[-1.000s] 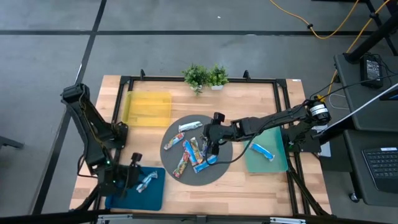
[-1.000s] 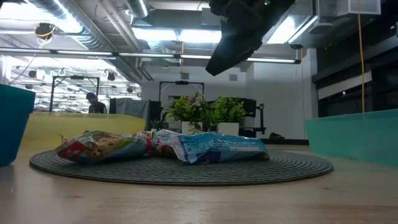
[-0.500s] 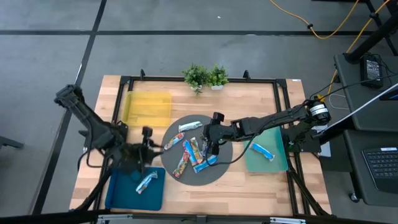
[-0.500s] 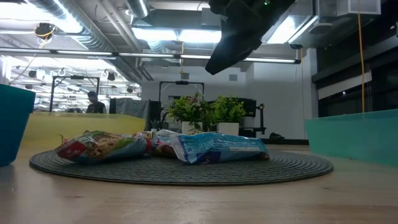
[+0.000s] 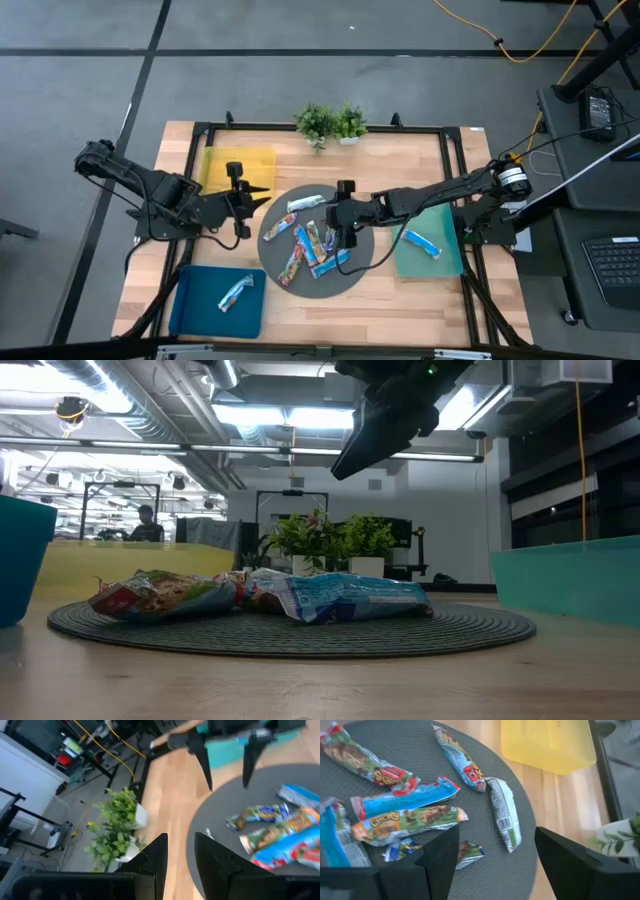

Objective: Pick and place Granola Bars by type
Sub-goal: Put the blue granola bar into the yellow bin

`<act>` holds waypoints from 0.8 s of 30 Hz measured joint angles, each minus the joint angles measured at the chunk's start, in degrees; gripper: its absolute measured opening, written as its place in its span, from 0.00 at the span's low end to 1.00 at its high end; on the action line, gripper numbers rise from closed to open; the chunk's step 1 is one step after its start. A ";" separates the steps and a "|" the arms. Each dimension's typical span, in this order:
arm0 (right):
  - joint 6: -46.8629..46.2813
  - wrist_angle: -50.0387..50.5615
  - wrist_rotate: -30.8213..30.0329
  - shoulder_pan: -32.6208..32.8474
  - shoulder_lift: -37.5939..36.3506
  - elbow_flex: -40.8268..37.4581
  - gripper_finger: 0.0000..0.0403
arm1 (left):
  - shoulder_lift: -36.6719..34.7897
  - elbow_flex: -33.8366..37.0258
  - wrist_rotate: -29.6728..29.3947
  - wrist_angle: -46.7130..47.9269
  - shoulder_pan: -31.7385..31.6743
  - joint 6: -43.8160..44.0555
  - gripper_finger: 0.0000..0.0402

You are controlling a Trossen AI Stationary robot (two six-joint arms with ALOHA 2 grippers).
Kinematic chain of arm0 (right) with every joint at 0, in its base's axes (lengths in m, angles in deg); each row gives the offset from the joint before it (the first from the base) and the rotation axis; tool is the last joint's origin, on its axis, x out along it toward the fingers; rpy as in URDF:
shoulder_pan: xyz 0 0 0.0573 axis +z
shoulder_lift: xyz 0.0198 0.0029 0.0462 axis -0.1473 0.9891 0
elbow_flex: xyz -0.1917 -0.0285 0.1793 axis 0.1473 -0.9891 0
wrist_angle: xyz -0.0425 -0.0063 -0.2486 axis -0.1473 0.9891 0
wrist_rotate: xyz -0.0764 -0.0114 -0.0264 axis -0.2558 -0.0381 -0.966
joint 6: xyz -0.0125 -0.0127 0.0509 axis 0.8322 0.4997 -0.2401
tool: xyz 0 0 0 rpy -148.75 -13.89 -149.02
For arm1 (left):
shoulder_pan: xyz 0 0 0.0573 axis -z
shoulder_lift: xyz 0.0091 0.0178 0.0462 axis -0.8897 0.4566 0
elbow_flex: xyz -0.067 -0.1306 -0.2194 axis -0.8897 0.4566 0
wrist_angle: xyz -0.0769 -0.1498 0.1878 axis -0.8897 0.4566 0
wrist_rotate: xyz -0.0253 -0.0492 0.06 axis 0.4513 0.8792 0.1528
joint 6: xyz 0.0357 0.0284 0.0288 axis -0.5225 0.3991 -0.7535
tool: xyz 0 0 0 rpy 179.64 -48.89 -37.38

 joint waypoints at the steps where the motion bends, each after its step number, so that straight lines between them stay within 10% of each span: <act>1: 0.84 -0.02 0.51 -0.40 -0.01 0.00 0.65 | -0.38 0.00 -0.05 -1.04 -0.46 -0.78 0.22; 10: 3.85 0.99 13.55 -5.26 1.35 0.07 0.65 | -0.51 0.27 -0.05 -7.94 -3.08 -1.52 0.22; 24: 13.76 6.09 13.89 -6.60 2.08 0.00 0.66 | -0.28 7.38 -0.97 -10.87 -7.24 -3.22 0.21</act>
